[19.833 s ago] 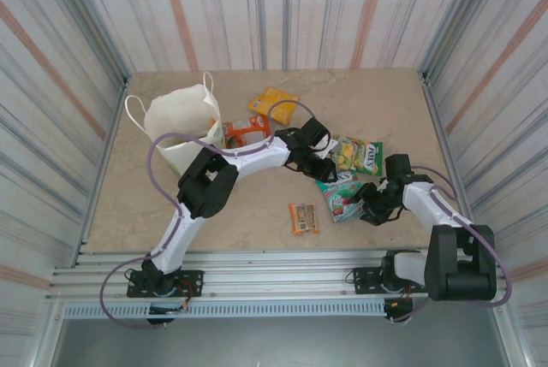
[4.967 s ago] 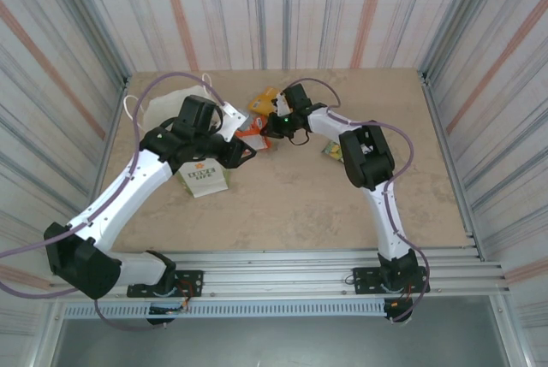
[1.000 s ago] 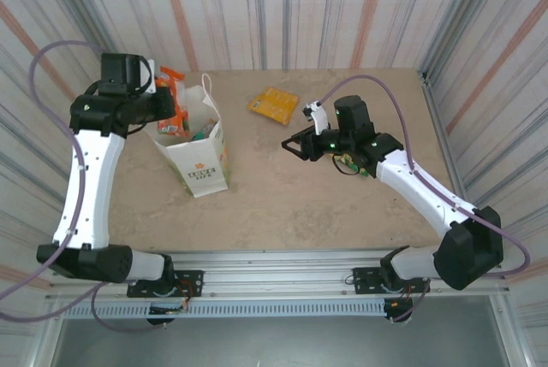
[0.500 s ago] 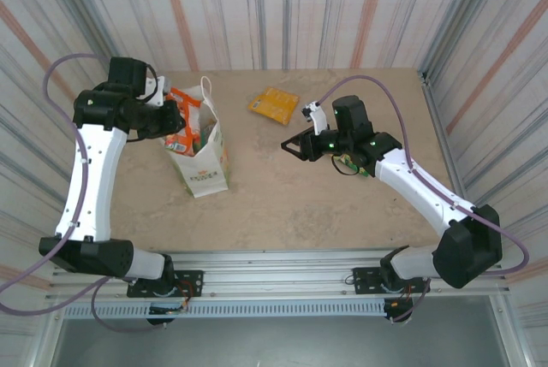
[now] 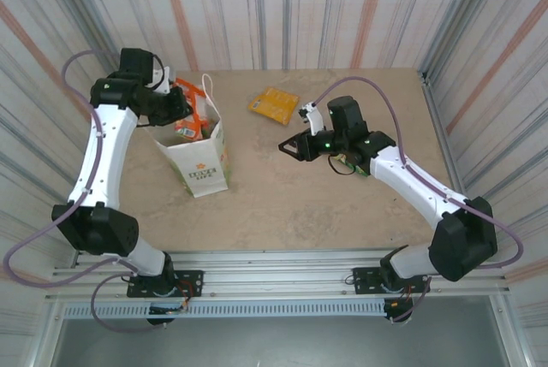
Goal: Place the snacks into the paper bag
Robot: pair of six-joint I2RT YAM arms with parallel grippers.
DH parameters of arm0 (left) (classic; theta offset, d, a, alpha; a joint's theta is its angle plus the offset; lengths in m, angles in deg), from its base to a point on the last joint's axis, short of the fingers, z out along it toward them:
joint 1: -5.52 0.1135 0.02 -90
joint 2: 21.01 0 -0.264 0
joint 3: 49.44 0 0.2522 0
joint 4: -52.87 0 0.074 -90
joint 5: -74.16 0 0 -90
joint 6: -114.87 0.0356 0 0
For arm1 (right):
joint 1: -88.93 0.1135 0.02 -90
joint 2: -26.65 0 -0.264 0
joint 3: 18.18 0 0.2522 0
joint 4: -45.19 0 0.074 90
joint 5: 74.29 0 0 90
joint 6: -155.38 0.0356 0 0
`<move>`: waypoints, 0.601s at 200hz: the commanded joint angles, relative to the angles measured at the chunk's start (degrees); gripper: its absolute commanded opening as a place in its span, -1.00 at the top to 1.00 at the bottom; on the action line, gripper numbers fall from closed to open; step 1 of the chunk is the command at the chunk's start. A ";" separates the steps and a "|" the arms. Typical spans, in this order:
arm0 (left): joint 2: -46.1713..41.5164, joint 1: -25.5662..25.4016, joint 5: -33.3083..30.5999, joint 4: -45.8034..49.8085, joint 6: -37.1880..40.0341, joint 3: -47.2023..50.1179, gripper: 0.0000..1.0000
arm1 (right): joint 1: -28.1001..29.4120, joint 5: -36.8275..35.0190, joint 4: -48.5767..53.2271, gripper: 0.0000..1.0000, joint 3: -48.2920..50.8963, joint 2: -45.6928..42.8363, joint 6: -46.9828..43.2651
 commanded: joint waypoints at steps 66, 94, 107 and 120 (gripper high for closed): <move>-2.73 1.39 0.11 -1.26 -0.88 8.66 0.30 | 0.70 2.45 -2.34 0.00 1.53 1.56 2.30; -2.57 1.39 -10.68 4.67 1.63 2.69 -0.10 | 0.65 2.01 -1.62 -0.01 1.40 1.70 2.25; -3.22 1.39 -13.03 5.62 2.33 0.20 -0.14 | 0.69 1.77 -0.96 -0.02 1.26 1.92 2.13; -4.27 1.10 -14.93 5.84 2.70 -1.75 -0.14 | 0.70 1.32 -0.27 -0.03 1.10 1.97 1.87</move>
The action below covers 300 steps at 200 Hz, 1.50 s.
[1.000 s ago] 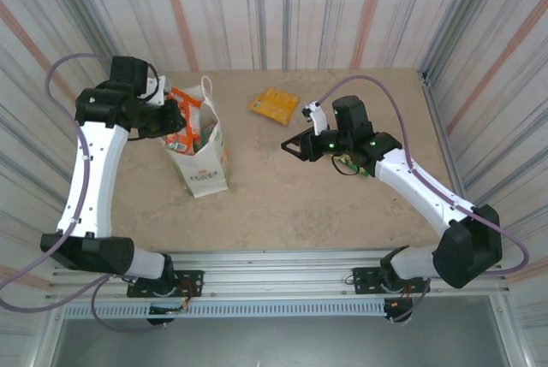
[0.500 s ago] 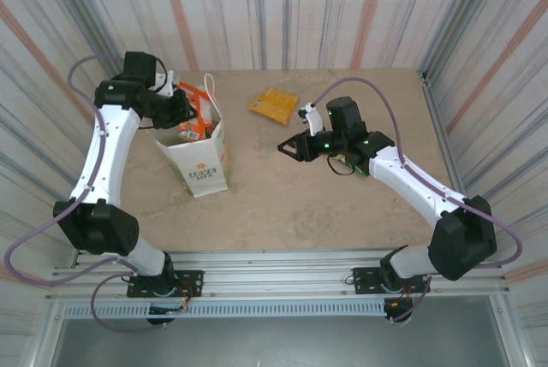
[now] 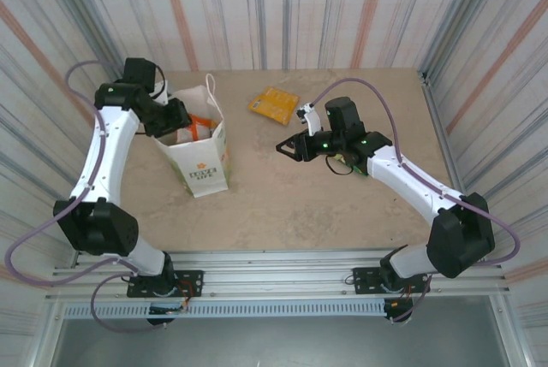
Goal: Place the snacks into the paper bag
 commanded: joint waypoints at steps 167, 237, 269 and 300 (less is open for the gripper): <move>-3.02 -31.26 -2.39 -16.11 16.21 -0.22 -0.18 | -23.91 -12.19 27.25 -0.17 -4.52 4.52 6.35; 11.32 -37.80 5.41 -20.69 15.90 -5.24 -0.18 | -37.13 -13.96 27.47 -0.33 -4.54 16.27 6.74; 15.10 -37.82 6.55 -20.18 15.95 -8.02 -0.18 | -39.63 -14.03 24.66 -0.38 -6.25 21.47 7.11; 17.49 -37.73 6.77 -19.19 16.56 -9.89 -0.18 | -39.77 -11.39 22.44 -0.38 -8.65 26.13 6.77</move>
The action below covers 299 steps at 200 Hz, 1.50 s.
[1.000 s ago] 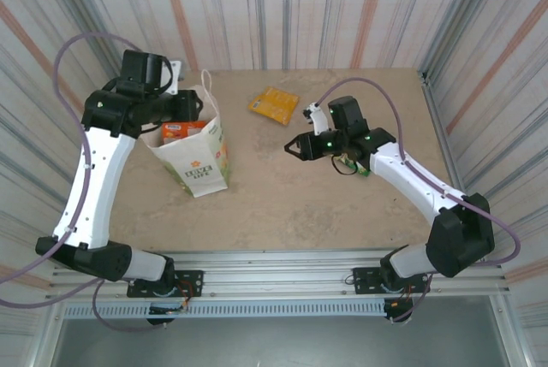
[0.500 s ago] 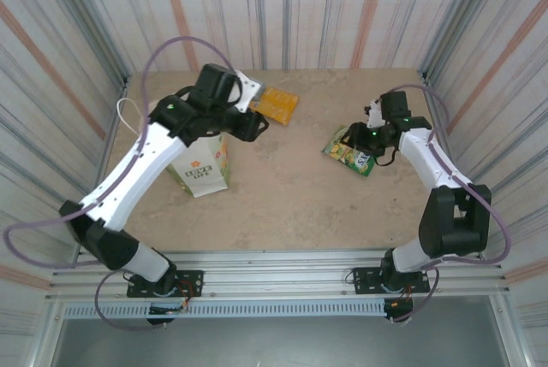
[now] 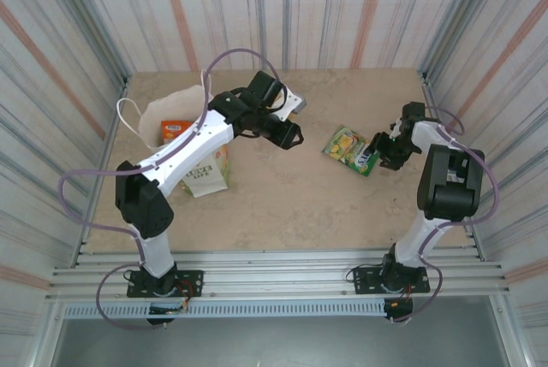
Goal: Place the snacks into the paper bag
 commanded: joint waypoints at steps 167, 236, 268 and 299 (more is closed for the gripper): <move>0.19 2.63 3.17 0.81 0.19 -2.74 -0.19 | 5.82 1.58 -7.86 0.95 -1.50 -2.48 -6.41; -8.02 3.23 6.30 -2.91 0.32 5.28 -0.27 | 13.76 5.97 0.09 1.00 -1.46 -18.95 -28.04; -11.89 3.77 13.62 -6.53 4.03 10.70 -0.38 | 18.31 10.88 4.79 1.00 -2.30 -26.18 -43.90; -15.19 3.73 17.33 -10.98 8.42 15.79 -0.43 | 21.88 17.08 9.08 1.00 -2.87 -31.84 -56.72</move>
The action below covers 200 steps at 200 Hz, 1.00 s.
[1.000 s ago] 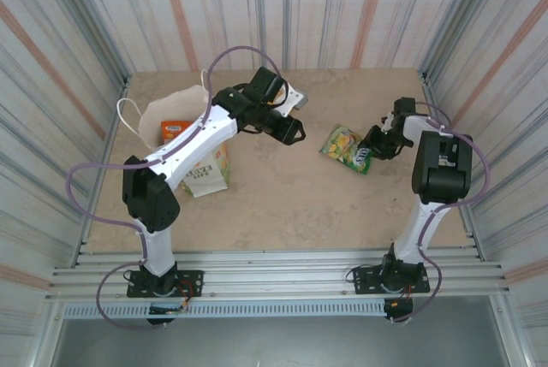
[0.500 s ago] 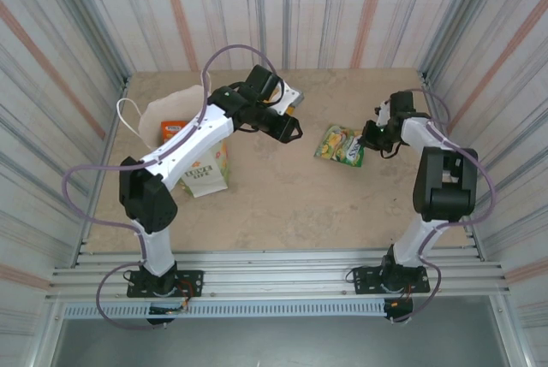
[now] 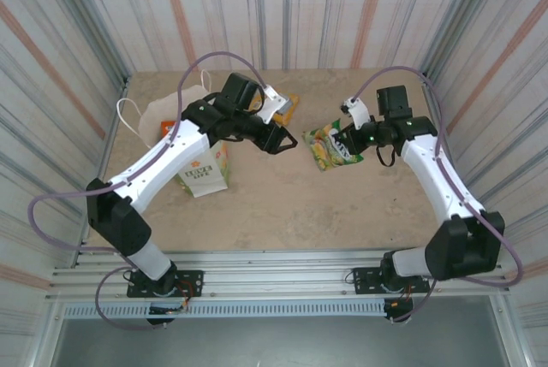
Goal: Place the snacks into the paper bag
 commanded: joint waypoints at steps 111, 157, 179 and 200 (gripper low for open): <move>-5.94 -2.89 12.73 -8.35 19.41 10.97 -0.37 | 9.39 17.29 3.25 1.00 -3.16 -9.98 -19.00; -5.82 -3.90 14.58 -8.91 22.80 12.05 0.00 | 10.04 19.22 0.61 1.00 -3.23 -9.67 -17.56; -5.98 -3.94 12.17 -8.28 22.45 11.99 0.13 | 10.09 19.69 -0.14 1.00 -3.41 -9.49 -16.88; -6.48 -3.94 10.90 -7.92 21.86 11.92 0.32 | 10.15 19.76 -1.18 1.00 -3.03 -9.73 -16.22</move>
